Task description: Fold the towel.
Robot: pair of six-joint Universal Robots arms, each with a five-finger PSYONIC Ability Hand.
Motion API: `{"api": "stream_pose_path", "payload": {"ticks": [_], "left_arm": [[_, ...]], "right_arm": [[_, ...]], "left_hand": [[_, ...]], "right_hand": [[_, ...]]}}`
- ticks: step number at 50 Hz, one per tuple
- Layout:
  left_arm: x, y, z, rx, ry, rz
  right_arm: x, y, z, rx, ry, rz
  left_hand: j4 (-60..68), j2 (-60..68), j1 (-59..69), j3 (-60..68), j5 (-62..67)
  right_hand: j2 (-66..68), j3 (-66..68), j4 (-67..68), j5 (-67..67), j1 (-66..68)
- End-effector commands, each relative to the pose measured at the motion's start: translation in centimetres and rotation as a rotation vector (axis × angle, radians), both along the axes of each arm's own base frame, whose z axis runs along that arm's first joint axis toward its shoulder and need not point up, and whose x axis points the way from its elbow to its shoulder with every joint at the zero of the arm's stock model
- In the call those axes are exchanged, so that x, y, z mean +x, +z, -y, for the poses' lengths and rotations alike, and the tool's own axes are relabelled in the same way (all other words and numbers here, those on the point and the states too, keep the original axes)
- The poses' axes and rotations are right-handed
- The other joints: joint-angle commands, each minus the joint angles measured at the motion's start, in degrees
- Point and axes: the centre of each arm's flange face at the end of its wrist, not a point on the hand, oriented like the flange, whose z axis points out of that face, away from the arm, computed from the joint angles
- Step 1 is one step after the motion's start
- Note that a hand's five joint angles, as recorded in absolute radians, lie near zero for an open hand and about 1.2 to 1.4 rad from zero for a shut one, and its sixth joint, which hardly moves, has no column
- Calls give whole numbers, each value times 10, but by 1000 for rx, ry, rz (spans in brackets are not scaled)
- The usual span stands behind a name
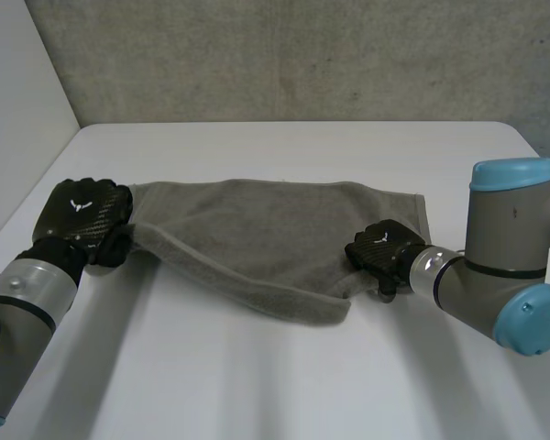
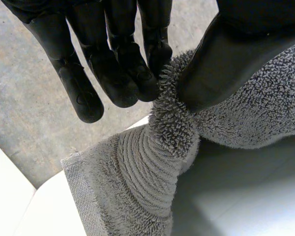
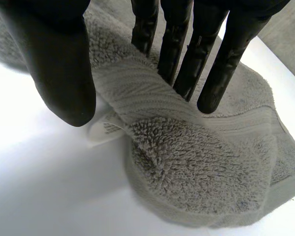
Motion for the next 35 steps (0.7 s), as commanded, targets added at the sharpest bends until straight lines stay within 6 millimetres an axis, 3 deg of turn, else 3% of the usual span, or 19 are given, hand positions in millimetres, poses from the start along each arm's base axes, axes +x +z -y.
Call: {"api": "stream_pose_path", "payload": {"ticks": [1,2,5,8,9,11,12,14,18,23,28,32,33,34,35], "left_arm": [[0,5,-2,-2,2,-32],[0,6,-2,0,2,-37],[1,8,-5,3,2,-41],[2,13,-8,1,3,-49],[2,13,-8,1,3,-49],[2,20,-12,-5,-10,-65],[2,20,-12,-5,-11,-65],[3,24,-13,-10,-29,-80],[6,23,-10,-7,-30,-83],[10,19,-6,8,-22,-82],[10,9,-3,43,-20,-74],[9,4,1,60,-20,-73],[9,2,2,68,-19,-71],[9,-1,3,78,-19,-69],[9,-2,3,78,-19,-69]], "right_arm": [[0,-5,6,-20,-27,3],[-1,-2,7,-24,-34,4],[-8,7,10,-29,-53,8],[-15,34,4,-31,-52,5],[-15,34,4,-31,-52,5],[-26,59,-10,70,-38,-18],[-26,59,-11,71,-37,-18],[-32,80,-23,178,35,-41],[-31,90,-33,242,142,-81],[-22,81,-8,209,152,-115],[-9,54,36,169,97,-136],[2,40,55,128,94,-133],[9,35,59,107,101,-132],[19,29,60,89,112,-136],[19,28,60,89,112,-136]], "left_hand": [[2,5,19,5,11],[2,5,19,5,11],[2,5,19,5,11],[2,5,19,5,11],[2,5,19,5,11],[2,5,19,5,11],[2,5,19,5,11],[2,5,19,5,11],[2,5,19,5,11],[2,5,19,5,11],[2,5,19,5,11],[2,5,19,5,11],[2,5,19,5,11],[2,5,19,5,11],[2,5,19,5,11]], "right_hand": [[237,236,240,238,240],[343,342,346,344,346],[344,343,347,345,347],[344,343,347,345,347],[344,343,347,345,347],[344,343,347,345,347],[344,343,347,345,347],[344,343,347,345,347],[344,343,347,345,347],[344,343,347,345,347],[344,343,347,345,347],[344,343,347,345,347],[283,282,286,284,286],[111,110,114,112,114],[109,108,112,110,112]]}}
